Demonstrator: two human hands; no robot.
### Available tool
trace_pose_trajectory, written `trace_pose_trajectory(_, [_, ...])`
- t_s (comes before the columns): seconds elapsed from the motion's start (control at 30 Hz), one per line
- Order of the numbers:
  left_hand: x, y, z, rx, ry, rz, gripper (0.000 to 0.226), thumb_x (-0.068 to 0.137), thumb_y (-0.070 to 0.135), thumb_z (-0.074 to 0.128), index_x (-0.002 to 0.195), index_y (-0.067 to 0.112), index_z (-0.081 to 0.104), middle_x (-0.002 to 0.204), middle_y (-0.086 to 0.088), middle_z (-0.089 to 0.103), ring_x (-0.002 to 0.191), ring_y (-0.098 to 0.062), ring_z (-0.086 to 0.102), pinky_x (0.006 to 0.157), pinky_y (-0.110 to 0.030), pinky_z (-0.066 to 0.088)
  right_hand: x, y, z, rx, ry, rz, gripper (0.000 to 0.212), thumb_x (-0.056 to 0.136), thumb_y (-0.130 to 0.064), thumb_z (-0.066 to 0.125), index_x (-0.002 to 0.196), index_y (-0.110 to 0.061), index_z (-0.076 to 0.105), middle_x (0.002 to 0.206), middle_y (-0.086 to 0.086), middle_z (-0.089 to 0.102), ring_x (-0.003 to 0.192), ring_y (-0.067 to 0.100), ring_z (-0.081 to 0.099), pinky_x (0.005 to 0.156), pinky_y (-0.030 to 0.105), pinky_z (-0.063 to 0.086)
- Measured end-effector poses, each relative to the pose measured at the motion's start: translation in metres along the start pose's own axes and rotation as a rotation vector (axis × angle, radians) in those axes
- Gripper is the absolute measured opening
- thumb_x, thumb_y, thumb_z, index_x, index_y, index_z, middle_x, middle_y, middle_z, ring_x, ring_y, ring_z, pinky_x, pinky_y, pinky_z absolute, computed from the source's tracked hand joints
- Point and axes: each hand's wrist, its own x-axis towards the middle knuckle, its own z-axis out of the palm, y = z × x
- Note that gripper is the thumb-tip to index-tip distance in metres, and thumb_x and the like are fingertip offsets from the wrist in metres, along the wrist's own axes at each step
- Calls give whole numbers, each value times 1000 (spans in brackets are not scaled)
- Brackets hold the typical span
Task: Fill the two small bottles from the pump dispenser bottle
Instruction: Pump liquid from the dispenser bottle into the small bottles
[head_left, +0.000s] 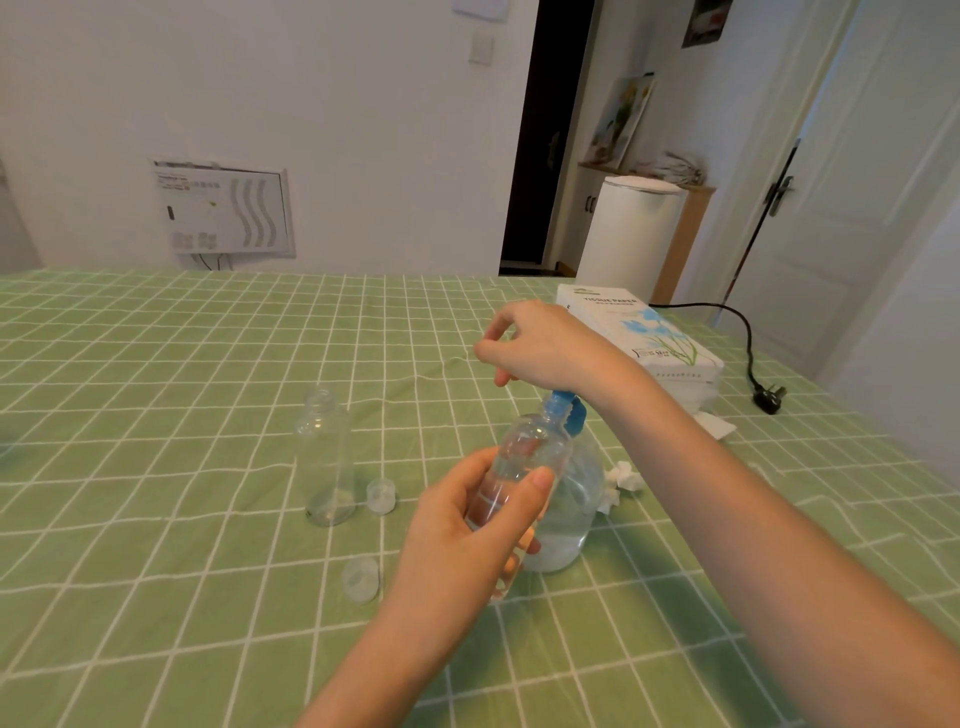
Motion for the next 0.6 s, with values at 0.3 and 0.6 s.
trace_pose_trajectory(0.3, [0,5,3,-1,-1,7,17,72,50,66,88,45,68,68,-1,65,60,-13,58,47,-18,43,6,-3,-11,-49,62,-41,27,91,-28,51,109,-12,61,87,4,71,62,10,51,52,25,37])
trace_pose_trajectory(0.6, [0,4,3,-14,19,11,36,58,56,63,88,38,69,67,-3,64,58,-14,56,45,-16,42,2,-2,-3,-39,22,-13,31,88,-25,52,106,-4,66,86,8,74,69,15,55,55,22,40])
